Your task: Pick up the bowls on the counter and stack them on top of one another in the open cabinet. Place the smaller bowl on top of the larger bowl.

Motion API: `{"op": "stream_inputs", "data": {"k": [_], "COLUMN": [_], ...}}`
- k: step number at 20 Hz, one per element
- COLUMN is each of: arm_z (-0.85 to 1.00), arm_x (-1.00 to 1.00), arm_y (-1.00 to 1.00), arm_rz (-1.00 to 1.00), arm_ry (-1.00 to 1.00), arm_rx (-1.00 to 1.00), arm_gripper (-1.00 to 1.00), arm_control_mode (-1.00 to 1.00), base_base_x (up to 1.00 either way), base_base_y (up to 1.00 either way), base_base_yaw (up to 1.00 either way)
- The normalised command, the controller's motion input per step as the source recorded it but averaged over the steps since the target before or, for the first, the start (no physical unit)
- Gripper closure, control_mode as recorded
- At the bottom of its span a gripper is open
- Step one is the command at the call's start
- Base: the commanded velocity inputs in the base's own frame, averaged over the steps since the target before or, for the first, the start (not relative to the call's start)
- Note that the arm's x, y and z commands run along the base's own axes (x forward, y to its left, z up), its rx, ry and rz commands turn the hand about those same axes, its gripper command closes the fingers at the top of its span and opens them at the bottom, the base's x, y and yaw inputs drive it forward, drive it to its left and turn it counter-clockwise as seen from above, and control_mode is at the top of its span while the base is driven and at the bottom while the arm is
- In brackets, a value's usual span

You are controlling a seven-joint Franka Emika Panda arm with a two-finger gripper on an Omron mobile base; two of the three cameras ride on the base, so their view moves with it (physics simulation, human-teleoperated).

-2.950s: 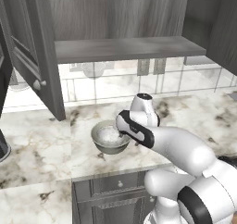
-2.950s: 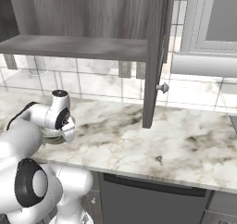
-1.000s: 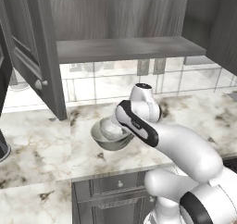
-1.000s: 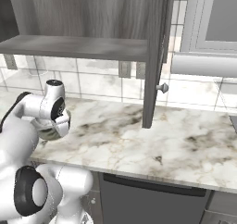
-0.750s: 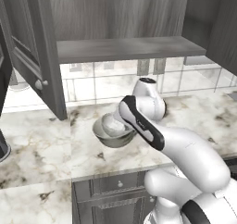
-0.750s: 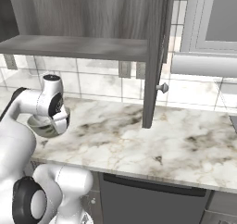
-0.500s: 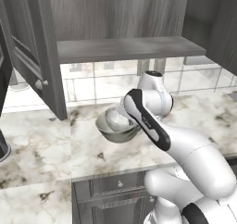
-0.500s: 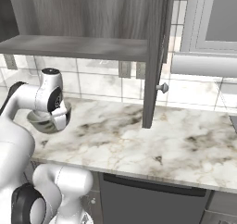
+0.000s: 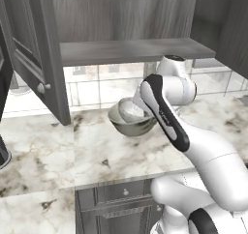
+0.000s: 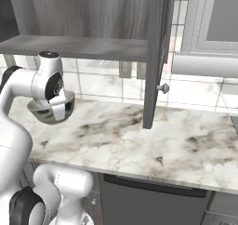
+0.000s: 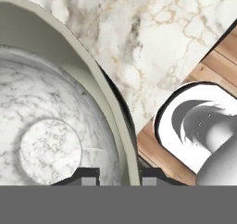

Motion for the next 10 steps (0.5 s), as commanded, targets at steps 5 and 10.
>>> {"op": "stream_inputs", "data": {"k": [5,10], "arm_z": [0.56,0.29], "arm_x": [-0.16,-0.29], "arm_y": [-0.14,-0.07], "arm_rz": [-0.09,-0.07], "arm_ry": [-0.03,-0.08], "arm_rx": [0.0,0.0], "arm_gripper": [1.0,1.0], "arm_control_mode": [-1.0,-1.0], "base_base_x": [0.0,0.0], "base_base_y": [0.0,0.0], "base_base_yaw": [0.0,0.0]}}
